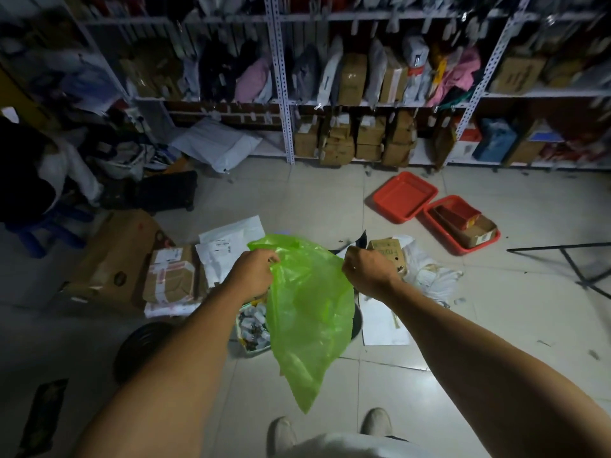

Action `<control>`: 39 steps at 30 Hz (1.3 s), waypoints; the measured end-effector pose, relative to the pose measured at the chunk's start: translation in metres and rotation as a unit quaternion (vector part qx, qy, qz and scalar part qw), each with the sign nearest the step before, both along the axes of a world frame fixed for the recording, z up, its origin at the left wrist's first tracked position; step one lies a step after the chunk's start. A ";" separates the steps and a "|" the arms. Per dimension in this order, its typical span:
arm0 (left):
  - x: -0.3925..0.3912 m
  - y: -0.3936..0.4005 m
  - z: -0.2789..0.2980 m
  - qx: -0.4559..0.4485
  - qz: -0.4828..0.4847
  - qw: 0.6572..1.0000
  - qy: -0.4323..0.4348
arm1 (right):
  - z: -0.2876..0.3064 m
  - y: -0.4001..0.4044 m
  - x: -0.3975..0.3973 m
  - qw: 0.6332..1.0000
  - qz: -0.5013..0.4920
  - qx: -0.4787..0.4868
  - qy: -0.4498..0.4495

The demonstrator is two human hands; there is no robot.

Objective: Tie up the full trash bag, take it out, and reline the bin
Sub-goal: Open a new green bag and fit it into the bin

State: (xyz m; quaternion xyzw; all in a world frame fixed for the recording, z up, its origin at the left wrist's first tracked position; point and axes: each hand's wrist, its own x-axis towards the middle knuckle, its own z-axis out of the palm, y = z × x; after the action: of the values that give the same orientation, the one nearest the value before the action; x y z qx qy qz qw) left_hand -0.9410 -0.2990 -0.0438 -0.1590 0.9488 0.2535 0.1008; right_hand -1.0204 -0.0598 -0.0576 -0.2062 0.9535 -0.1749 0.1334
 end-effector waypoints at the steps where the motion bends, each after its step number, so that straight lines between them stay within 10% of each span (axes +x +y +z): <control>1: -0.001 0.002 -0.001 -0.005 -0.005 1.000 -0.017 | 0.002 -0.001 0.000 1.000 -0.004 -0.005 0.003; 8: -0.017 0.033 0.008 0.070 0.049 0.994 -0.071 | 0.015 -0.002 0.008 0.999 0.019 -0.029 0.014; 13: -0.029 0.055 0.008 0.288 0.181 0.929 -0.145 | 0.020 0.007 0.014 0.998 0.045 -0.052 0.013; 23: -0.049 0.091 0.009 0.403 0.151 0.876 -0.217 | 0.026 0.032 0.024 0.988 0.104 -0.105 0.033; 39: -0.060 0.093 0.027 0.495 0.219 0.838 -0.069 | 0.011 0.074 0.018 0.981 -0.026 -0.143 -0.131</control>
State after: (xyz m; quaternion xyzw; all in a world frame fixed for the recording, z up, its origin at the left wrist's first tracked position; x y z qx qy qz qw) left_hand -1.0014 -0.2061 -0.0166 -0.3089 0.6280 0.6929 0.1734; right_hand -1.0024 0.0140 -0.0468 -0.1734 0.8982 -0.3378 0.2214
